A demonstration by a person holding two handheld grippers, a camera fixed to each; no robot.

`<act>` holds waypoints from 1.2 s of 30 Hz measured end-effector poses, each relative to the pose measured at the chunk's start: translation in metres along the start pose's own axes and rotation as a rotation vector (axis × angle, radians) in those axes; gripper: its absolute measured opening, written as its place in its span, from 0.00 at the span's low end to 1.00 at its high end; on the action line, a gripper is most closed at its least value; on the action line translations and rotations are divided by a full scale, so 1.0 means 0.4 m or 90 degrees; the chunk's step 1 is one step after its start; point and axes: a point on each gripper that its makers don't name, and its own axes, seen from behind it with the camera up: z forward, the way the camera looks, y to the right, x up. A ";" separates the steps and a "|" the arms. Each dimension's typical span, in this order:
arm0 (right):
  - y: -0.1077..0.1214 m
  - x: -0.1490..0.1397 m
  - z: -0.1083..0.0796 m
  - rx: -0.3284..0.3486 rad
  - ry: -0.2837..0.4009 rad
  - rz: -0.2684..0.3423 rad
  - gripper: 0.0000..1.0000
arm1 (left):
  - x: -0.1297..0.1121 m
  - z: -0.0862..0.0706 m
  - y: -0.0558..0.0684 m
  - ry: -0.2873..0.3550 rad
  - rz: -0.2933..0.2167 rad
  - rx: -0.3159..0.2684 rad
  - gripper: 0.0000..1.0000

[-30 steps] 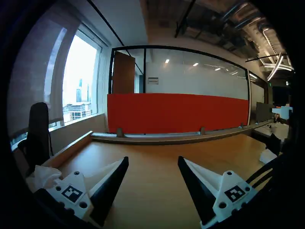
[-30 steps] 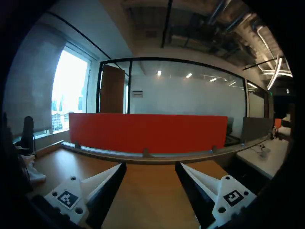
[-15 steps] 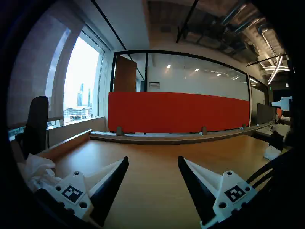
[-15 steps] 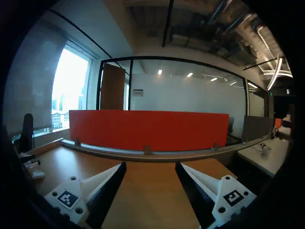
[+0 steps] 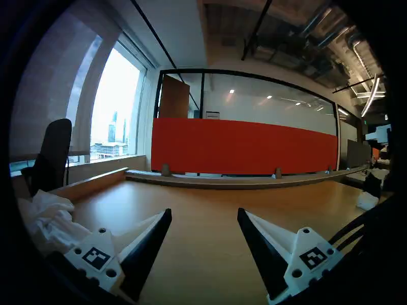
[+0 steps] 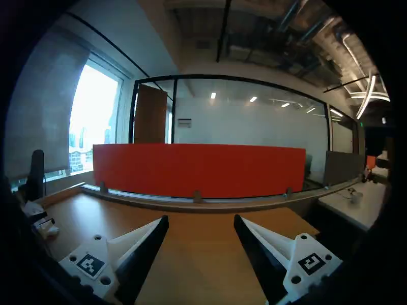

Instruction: Fold towel

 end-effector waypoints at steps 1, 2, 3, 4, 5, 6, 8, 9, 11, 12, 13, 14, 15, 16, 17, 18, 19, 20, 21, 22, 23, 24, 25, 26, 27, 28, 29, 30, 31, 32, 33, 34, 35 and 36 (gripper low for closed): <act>0.000 -0.002 0.000 0.000 0.002 0.000 0.99 | -0.003 0.000 0.001 0.001 0.001 0.000 0.96; 0.001 -0.004 -0.001 0.000 0.004 0.000 0.99 | -0.006 0.000 0.001 0.002 0.001 0.000 0.96; 0.001 -0.006 -0.001 0.000 0.005 0.000 1.00 | -0.009 0.000 0.002 0.003 0.002 0.000 0.96; 0.001 -0.006 -0.002 0.001 0.007 0.000 1.00 | -0.012 -0.001 0.004 0.005 0.002 0.000 0.96; 0.001 -0.006 -0.003 0.003 0.008 0.001 1.00 | -0.014 -0.001 0.005 0.006 0.002 0.000 0.96; 0.001 -0.006 -0.004 0.004 0.009 0.002 1.00 | -0.016 -0.002 0.006 0.008 0.003 0.000 0.96; 0.002 -0.006 -0.006 0.006 0.010 0.003 0.99 | -0.022 -0.002 0.008 0.007 0.003 0.000 0.96; 0.002 -0.007 -0.006 0.007 0.011 0.004 0.99 | -0.025 -0.002 0.009 0.007 0.003 0.000 0.96; 0.005 -0.010 -0.008 0.008 0.010 0.005 0.99 | -0.024 -0.003 0.008 0.008 0.008 0.002 0.96; 0.006 -0.011 -0.009 0.008 0.010 0.006 0.99 | -0.023 -0.004 0.007 0.009 0.010 0.003 0.96; 0.008 -0.013 -0.009 0.009 0.011 0.006 0.99 | -0.025 -0.004 0.008 0.010 0.014 0.003 0.96; 0.009 -0.014 -0.010 0.009 0.011 0.006 1.00 | -0.027 -0.004 0.008 0.010 0.017 0.003 0.96; 0.011 -0.016 -0.011 0.010 0.011 0.006 0.99 | -0.029 -0.004 0.008 0.010 0.020 0.002 0.96; 0.012 -0.016 -0.011 0.010 0.010 0.007 0.99 | -0.030 -0.005 0.009 0.011 0.023 0.003 0.96; 0.013 -0.017 -0.012 0.010 0.010 0.007 0.99 | -0.031 -0.005 0.009 0.011 0.026 0.003 0.96; 0.014 -0.017 -0.012 0.010 0.010 0.008 0.99 | -0.032 -0.006 0.009 0.011 0.028 0.004 0.96; 0.015 -0.017 -0.013 0.010 0.010 0.008 0.99 | -0.033 -0.007 0.010 0.011 0.030 0.004 0.96; 0.015 -0.017 -0.013 0.010 0.010 0.009 0.99 | -0.034 -0.008 0.011 0.011 0.032 0.004 0.96; 0.016 -0.017 -0.013 0.010 0.010 0.010 0.99 | -0.034 -0.008 0.012 0.011 0.034 0.004 0.96; 0.017 -0.017 -0.014 0.011 0.010 0.011 1.00 | -0.035 -0.008 0.012 0.011 0.034 0.004 0.96; 0.017 -0.017 -0.014 0.011 0.010 0.011 0.99 | -0.035 -0.008 0.012 0.011 0.034 0.004 0.96; 0.017 -0.017 -0.014 0.011 0.010 0.012 0.99 | -0.036 -0.009 0.012 0.011 0.034 0.004 0.96; 0.018 -0.016 -0.014 0.011 0.010 0.012 1.00 | -0.036 -0.008 0.012 0.011 0.034 0.005 0.96; 0.018 -0.016 -0.014 0.011 0.010 0.013 1.00 | -0.036 -0.008 0.012 0.011 0.034 0.005 0.96; 0.018 -0.015 -0.015 0.011 0.011 0.013 1.00 | -0.037 -0.008 0.012 0.011 0.035 0.005 0.96; 0.018 -0.014 -0.014 0.011 0.012 0.013 1.00 | -0.037 -0.009 0.011 0.011 0.035 0.007 0.96; 0.018 -0.013 -0.014 0.011 0.012 0.014 0.99 | -0.037 -0.009 0.010 0.011 0.036 0.008 0.96; 0.018 -0.012 -0.013 0.011 0.013 0.014 0.99 | -0.038 -0.010 0.010 0.011 0.036 0.009 0.96; 0.018 -0.010 -0.013 0.011 0.015 0.015 0.99 | -0.037 -0.010 0.009 0.011 0.036 0.010 0.96; 0.019 -0.008 -0.013 0.011 0.016 0.015 1.00 | -0.037 -0.010 0.009 0.011 0.036 0.011 0.96; 0.020 -0.006 -0.012 0.010 0.017 0.016 1.00 | -0.036 -0.011 0.009 0.011 0.036 0.012 0.96; 0.021 -0.005 -0.012 0.010 0.018 0.017 1.00 | -0.036 -0.011 0.009 0.011 0.036 0.012 0.96; 0.022 -0.004 -0.012 0.010 0.019 0.017 1.00 | -0.035 -0.011 0.010 0.011 0.036 0.012 0.96; 0.023 -0.003 -0.012 0.010 0.020 0.017 0.99 | -0.035 -0.011 0.010 0.011 0.036 0.012 0.96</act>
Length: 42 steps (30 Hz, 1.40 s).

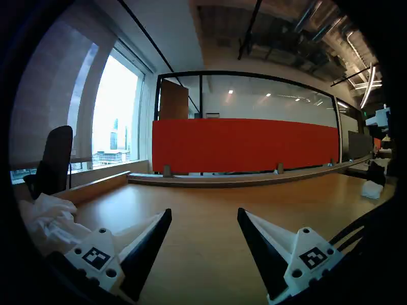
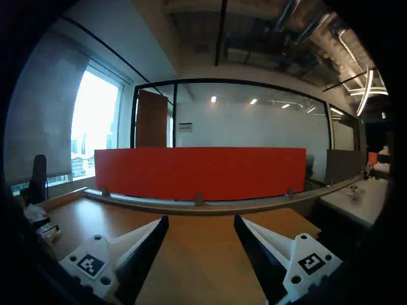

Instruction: Fold towel

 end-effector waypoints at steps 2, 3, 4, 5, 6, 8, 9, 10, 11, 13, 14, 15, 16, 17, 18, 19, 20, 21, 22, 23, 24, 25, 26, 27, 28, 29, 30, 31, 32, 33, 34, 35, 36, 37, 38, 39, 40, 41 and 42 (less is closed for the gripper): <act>0.002 0.002 -0.001 0.001 0.002 -0.002 0.99 | 0.000 0.000 0.000 0.000 0.000 0.000 0.96; 0.003 0.002 -0.001 0.002 0.003 -0.002 0.99 | 0.000 -0.001 0.000 0.000 0.000 0.000 0.96; 0.004 0.003 -0.001 0.002 0.004 -0.005 0.99 | -0.001 -0.001 0.000 0.000 0.000 0.000 0.96; 0.006 0.004 0.000 0.003 0.005 -0.008 0.99 | -0.001 -0.001 -0.001 0.000 0.000 0.000 0.96; 0.008 0.005 0.000 0.003 0.005 -0.010 0.99 | -0.001 -0.001 -0.001 0.000 0.000 0.000 0.96; 0.014 0.005 0.002 0.002 0.008 -0.019 0.99 | -0.001 -0.001 0.000 0.000 0.001 0.000 0.97; 0.016 0.005 0.002 0.001 0.010 -0.023 0.99 | -0.001 0.000 0.000 0.000 0.001 0.000 0.96; 0.019 0.008 0.004 0.001 0.012 -0.026 0.99 | 0.000 0.000 0.000 0.000 0.001 0.000 0.96; 0.022 0.009 0.005 0.000 0.014 -0.028 0.99 | 0.000 0.000 -0.001 0.000 0.001 0.000 0.96; 0.027 0.014 0.006 -0.001 0.020 -0.032 0.99 | 0.000 0.000 -0.001 0.000 0.001 0.000 0.97; 0.029 0.017 0.006 -0.001 0.023 -0.032 0.99 | 0.000 0.000 0.000 0.000 0.001 0.000 0.97; 0.032 0.020 0.006 -0.001 0.026 -0.033 0.99 | 0.000 0.000 0.000 0.000 0.001 0.000 0.97; 0.032 0.019 0.005 0.001 0.030 -0.032 0.99 | 0.000 0.000 0.000 0.000 0.001 0.000 0.97; 0.032 0.018 0.005 0.003 0.033 -0.032 0.99 | 0.000 0.000 0.000 0.000 0.001 0.000 0.97; 0.032 0.017 0.005 0.005 0.036 -0.032 0.99 | 0.000 0.001 0.000 0.000 0.001 0.000 0.97; 0.034 0.011 0.006 0.006 0.037 -0.032 0.99 | 0.000 0.001 0.000 0.000 0.001 0.000 0.97; 0.035 0.005 0.006 0.008 0.037 -0.031 0.99 | 0.000 0.000 0.000 0.000 0.001 0.000 0.97; 0.036 -0.001 0.007 0.009 0.038 -0.031 0.99 | 0.000 0.000 0.000 0.000 0.001 0.000 0.97; 0.039 -0.011 0.007 0.008 0.038 -0.032 1.00 | 0.000 0.000 0.000 0.000 0.001 0.000 0.96; 0.042 -0.020 0.008 0.007 0.038 -0.034 1.00 | 0.000 0.000 0.000 0.000 0.001 0.000 0.96; 0.044 -0.029 0.009 0.006 0.038 -0.035 1.00 | 0.000 0.000 0.000 0.000 0.001 0.000 0.96; 0.049 -0.040 0.009 0.003 0.038 -0.035 1.00 | -0.001 0.000 0.000 0.000 0.001 0.000 0.96; 0.053 -0.050 0.010 0.000 0.038 -0.036 1.00 | -0.001 0.000 0.000 0.000 0.001 0.000 0.97; 0.056 -0.060 0.011 -0.004 0.038 -0.037 0.99 | -0.001 0.000 0.000 0.000 0.001 0.000 0.97; 0.061 -0.072 0.010 -0.007 0.037 -0.035 0.99 | -0.001 0.001 0.000 0.000 0.001 0.000 0.97; 0.064 -0.084 0.010 -0.010 0.036 -0.033 1.00 | -0.001 0.001 0.000 0.000 0.001 0.000 0.97; 0.068 -0.095 0.009 -0.013 0.035 -0.031 1.00 | -0.002 0.001 0.000 0.000 0.001 0.000 0.96; 0.072 -0.110 0.008 -0.014 0.033 -0.027 0.99 | -0.002 0.001 0.000 0.000 0.001 0.000 0.97; 0.076 -0.124 0.008 -0.015 0.032 -0.024 0.99 | -0.002 0.000 0.000 0.000 0.001 0.000 0.97; 0.079 -0.137 0.007 -0.016 0.030 -0.020 0.99 | -0.002 0.000 0.000 0.000 0.001 0.000 0.97; 0.084 -0.150 0.006 -0.018 0.029 -0.017 0.99 | -0.002 0.000 0.000 0.000 0.001 0.000 0.97; 0.089 -0.162 0.006 -0.020 0.027 -0.015 0.99 | -0.002 -0.001 0.000 0.000 0.001 0.000 0.97; 0.094 -0.174 0.005 -0.021 0.026 -0.012 0.99 | -0.002 -0.001 0.000 0.000 0.001 0.000 0.97; 0.099 -0.186 0.004 -0.024 0.025 -0.012 1.00 | -0.002 -0.001 0.000 0.000 0.001 0.000 0.97; 0.104 -0.196 0.004 -0.026 0.024 -0.013 1.00 | -0.002 -0.002 0.000 0.000 0.001 0.000 0.97; 0.109 -0.207 0.004 -0.028 0.023 -0.013 0.99 | -0.002 -0.002 0.000 0.000 0.001 0.000 0.97; 0.116 -0.218 0.004 -0.031 0.020 -0.012 0.99 | -0.002 -0.002 0.000 0.000 0.001 0.000 0.97; 0.122 -0.228 0.005 -0.034 0.018 -0.012 0.99 | -0.002 -0.002 0.000 0.000 0.001 0.000 0.97; 0.128 -0.238 0.005 -0.037 0.016 -0.012 1.00 | -0.002 -0.002 0.001 0.000 0.001 0.000 0.97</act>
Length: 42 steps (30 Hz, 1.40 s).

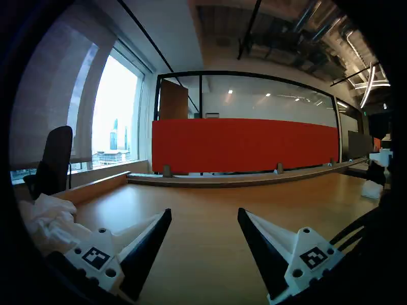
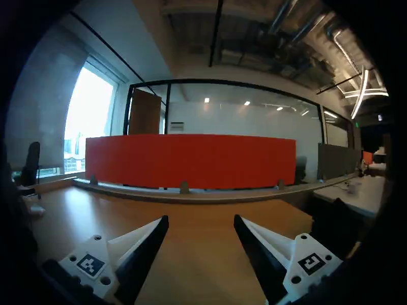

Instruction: Fold towel

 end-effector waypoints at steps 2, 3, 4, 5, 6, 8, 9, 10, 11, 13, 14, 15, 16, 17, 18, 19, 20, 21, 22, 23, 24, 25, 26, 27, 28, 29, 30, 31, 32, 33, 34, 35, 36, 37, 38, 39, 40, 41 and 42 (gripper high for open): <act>0.009 -0.017 0.000 -0.003 -0.002 0.001 1.00 | 0.000 0.000 0.000 0.000 0.000 0.000 0.97; 0.012 -0.025 0.000 -0.003 -0.002 0.001 1.00 | 0.001 0.001 0.000 0.000 0.000 0.000 0.97; 0.014 -0.033 0.000 -0.002 -0.003 0.002 1.00 | 0.001 0.001 0.000 0.000 0.000 0.000 0.97; 0.015 -0.041 0.001 -0.001 -0.004 0.003 0.99 | 0.001 0.001 0.000 0.000 0.000 0.000 0.97; 0.017 -0.048 0.001 0.000 -0.004 0.003 0.99 | 0.001 0.001 0.000 0.000 0.000 0.000 0.97; 0.021 -0.065 0.000 -0.001 -0.008 0.007 1.00 | 0.001 0.000 -0.001 0.000 0.000 0.000 0.96; 0.023 -0.072 0.000 -0.002 -0.010 0.009 1.00 | 0.001 0.000 -0.001 0.000 0.000 0.000 0.97; 0.025 -0.075 0.001 -0.004 -0.010 0.011 0.99 | 0.001 0.000 -0.001 0.000 0.000 0.000 0.97; 0.027 -0.078 0.002 -0.006 -0.010 0.013 0.99 | 0.001 0.000 -0.002 0.000 0.000 0.000 0.97; 0.029 -0.082 0.004 -0.008 -0.008 0.014 0.99 | 0.001 0.000 -0.002 0.000 0.000 0.000 0.96; 0.029 -0.084 0.004 -0.007 -0.006 0.014 0.99 | 0.001 0.000 -0.002 0.000 0.000 0.000 0.96; 0.029 -0.085 0.005 -0.006 -0.004 0.014 1.00 | 0.001 0.000 -0.003 0.000 0.000 0.000 0.96; 0.029 -0.090 0.005 -0.006 -0.005 0.016 1.00 | 0.001 0.000 -0.002 0.000 0.000 0.000 0.97; 0.029 -0.095 0.006 -0.006 -0.005 0.018 1.00 | 0.001 0.000 -0.002 0.000 0.000 0.000 0.97; 0.029 -0.100 0.006 -0.005 -0.006 0.020 1.00 | 0.002 0.000 -0.001 0.000 0.000 0.000 0.97; 0.030 -0.104 0.006 -0.005 -0.007 0.023 0.99 | 0.001 0.000 -0.001 0.000 0.000 0.000 0.96; 0.031 -0.107 0.006 -0.006 -0.008 0.027 0.99 | 0.001 0.000 -0.001 0.000 0.000 0.000 0.96; 0.031 -0.110 0.006 -0.006 -0.009 0.030 0.99 | 0.001 0.000 -0.001 0.000 0.000 0.000 0.97; 0.033 -0.113 0.006 -0.007 -0.009 0.032 0.99 | 0.001 0.000 -0.001 0.000 0.000 0.000 0.97; 0.035 -0.115 0.007 -0.008 -0.010 0.034 0.99 | 0.002 0.000 -0.001 0.000 0.000 0.000 0.97; 0.036 -0.118 0.007 -0.008 -0.011 0.037 0.99 | 0.002 0.000 -0.001 0.000 0.000 0.000 0.96; 0.038 -0.121 0.008 -0.010 -0.011 0.039 0.99 | 0.002 -0.001 -0.001 0.000 0.000 0.000 0.96; 0.039 -0.123 0.009 -0.012 -0.012 0.041 0.99 | 0.002 -0.001 0.000 0.000 0.000 0.000 0.96; 0.041 -0.125 0.011 -0.013 -0.012 0.044 0.99 | 0.002 -0.001 0.000 0.000 0.000 0.000 0.96; 0.040 -0.123 0.010 -0.013 -0.010 0.044 0.99 | 0.002 -0.001 0.000 0.000 0.000 0.000 0.96; 0.039 -0.121 0.010 -0.013 -0.008 0.043 0.99 | 0.002 -0.001 0.000 0.000 0.000 0.000 0.96; 0.039 -0.119 0.010 -0.013 -0.007 0.043 0.99 | 0.002 -0.001 0.000 0.000 0.000 0.000 0.96; 0.038 -0.119 0.009 -0.013 -0.006 0.042 0.99 | 0.001 -0.001 0.000 0.000 0.000 0.000 0.96; 0.037 -0.119 0.009 -0.013 -0.006 0.041 0.99 | 0.001 -0.001 0.001 0.000 0.000 0.000 0.97; 0.037 -0.119 0.008 -0.012 -0.006 0.040 0.99 | 0.001 -0.001 0.001 0.000 0.000 0.000 0.97; 0.035 -0.117 0.006 -0.010 -0.004 0.038 0.99 | 0.001 -0.001 0.001 0.000 0.000 0.000 0.97; 0.033 -0.116 0.005 -0.008 -0.003 0.036 0.99 | 0.001 -0.001 0.001 0.000 0.000 0.000 0.97; 0.031 -0.114 0.003 -0.007 -0.002 0.034 0.99 | 0.001 -0.001 0.001 0.000 0.000 0.000 0.97; 0.029 -0.115 0.002 -0.004 -0.001 0.030 0.99 | 0.001 -0.001 0.000 0.000 0.000 0.000 0.97; 0.026 -0.116 0.000 -0.002 0.000 0.027 0.99 | 0.001 0.000 0.000 0.000 0.000 0.000 0.97; 0.024 -0.117 -0.001 0.000 0.001 0.024 0.99 | 0.001 0.000 0.000 0.000 0.000 0.000 0.96; 0.022 -0.119 -0.001 0.001 0.000 0.021 0.99 | 0.001 0.000 0.000 0.000 0.000 0.000 0.96; 0.020 -0.120 -0.002 0.002 0.000 0.019 0.99 | 0.001 0.000 0.000 0.000 0.000 0.000 0.96; 0.018 -0.122 -0.002 0.004 0.000 0.016 0.99 | 0.001 0.000 0.000 0.000 0.000 0.000 0.97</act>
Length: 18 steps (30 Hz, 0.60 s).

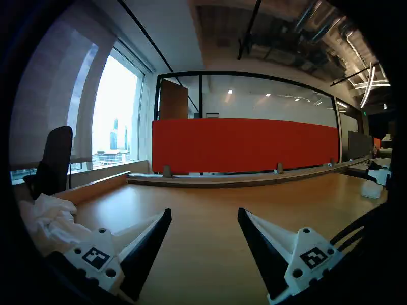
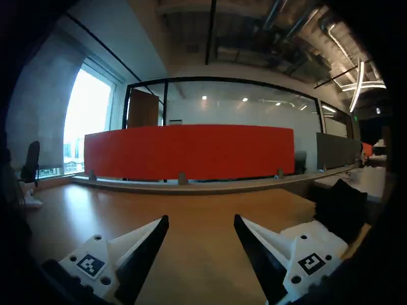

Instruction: Fold towel

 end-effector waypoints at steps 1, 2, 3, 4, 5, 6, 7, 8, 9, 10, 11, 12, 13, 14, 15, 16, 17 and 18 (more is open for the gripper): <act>-0.001 -0.001 0.000 0.000 0.000 -0.002 0.99 | 0.000 0.000 0.000 0.000 0.000 0.000 0.96; -0.003 -0.002 0.000 0.001 0.000 -0.004 0.99 | 0.000 0.000 0.000 0.000 0.000 0.000 0.96; -0.004 -0.003 0.000 0.001 0.001 -0.006 0.99 | 0.000 0.000 0.000 0.000 0.000 0.000 0.97; -0.005 -0.003 0.000 0.001 0.001 -0.006 0.99 | 0.000 0.000 0.000 0.000 0.000 0.000 0.97; -0.006 -0.003 0.001 0.001 0.001 -0.007 0.99 | 0.000 0.000 -0.001 0.000 0.000 0.000 0.97; -0.007 -0.002 0.001 0.001 0.001 -0.007 0.99 | 0.000 0.000 -0.001 0.000 0.000 0.000 0.96; -0.007 -0.002 0.001 0.001 0.001 -0.007 0.99 | 0.000 0.000 -0.001 0.000 0.000 0.000 0.96; -0.008 -0.002 0.001 0.000 0.001 -0.007 0.99 | 0.000 0.000 -0.001 0.000 0.000 0.000 0.97; -0.008 -0.001 0.001 0.000 0.000 -0.007 0.99 | 0.000 0.000 -0.001 0.000 0.000 0.000 0.96; -0.008 -0.001 0.000 0.000 0.000 -0.007 0.99 | 0.000 0.000 -0.001 0.000 0.000 0.000 0.96; -0.008 -0.001 -0.001 0.000 0.001 -0.007 0.99 | 0.000 0.000 -0.001 0.000 0.000 0.000 0.96; -0.009 -0.001 -0.002 0.000 0.001 -0.007 0.99 | 0.000 0.000 -0.001 0.000 0.000 0.000 0.97; -0.010 -0.001 -0.002 0.000 0.001 -0.007 0.99 | 0.000 0.000 -0.001 0.000 0.000 0.000 0.97; -0.010 -0.001 -0.002 0.000 0.001 -0.008 0.99 | 0.000 0.000 -0.001 0.000 0.000 0.000 0.97; -0.011 -0.001 -0.003 0.001 0.001 -0.008 0.99 | 0.000 0.001 -0.002 0.000 0.000 0.000 0.97; -0.013 -0.001 -0.002 0.002 0.001 -0.008 0.99 | 0.000 0.000 -0.002 0.000 0.000 0.000 0.97; -0.014 -0.001 -0.002 0.003 0.001 -0.008 0.99 | 0.000 0.000 -0.001 0.000 0.000 0.000 0.96; -0.015 -0.001 -0.002 0.004 0.000 -0.008 0.99 | 0.000 0.000 -0.001 0.000 0.000 0.000 0.96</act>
